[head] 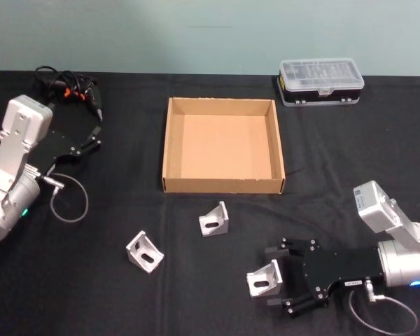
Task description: Use one hand to pick up the angle iron from the table and place it into the box.
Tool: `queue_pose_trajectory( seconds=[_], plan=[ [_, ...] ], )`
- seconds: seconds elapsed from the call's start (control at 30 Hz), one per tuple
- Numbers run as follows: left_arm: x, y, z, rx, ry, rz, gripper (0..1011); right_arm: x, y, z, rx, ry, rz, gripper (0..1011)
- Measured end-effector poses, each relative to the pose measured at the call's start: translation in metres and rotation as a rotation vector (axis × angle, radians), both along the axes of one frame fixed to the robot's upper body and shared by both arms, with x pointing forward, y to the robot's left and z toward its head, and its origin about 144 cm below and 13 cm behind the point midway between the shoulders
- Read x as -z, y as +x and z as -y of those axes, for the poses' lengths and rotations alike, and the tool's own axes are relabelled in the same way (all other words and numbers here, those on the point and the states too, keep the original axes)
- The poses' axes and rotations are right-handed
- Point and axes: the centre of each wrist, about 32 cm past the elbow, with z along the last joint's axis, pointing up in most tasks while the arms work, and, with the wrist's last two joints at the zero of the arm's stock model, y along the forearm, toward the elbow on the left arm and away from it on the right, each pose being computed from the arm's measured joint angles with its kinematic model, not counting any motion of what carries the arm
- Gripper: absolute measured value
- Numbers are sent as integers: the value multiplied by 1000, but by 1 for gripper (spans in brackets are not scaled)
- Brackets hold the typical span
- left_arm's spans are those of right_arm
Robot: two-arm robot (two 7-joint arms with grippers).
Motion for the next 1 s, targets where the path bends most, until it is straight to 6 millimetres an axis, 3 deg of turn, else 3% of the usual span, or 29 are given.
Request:
queue_pose_trajectory(
  seconds=[0.6,1.0],
  plan=[
    [0,0,0,0,0,0,1011,6,1,-8,24,-12,9,997],
    [0,0,0,0,0,0,1011,6,1,-8,21,-11,8,722]
  ],
)
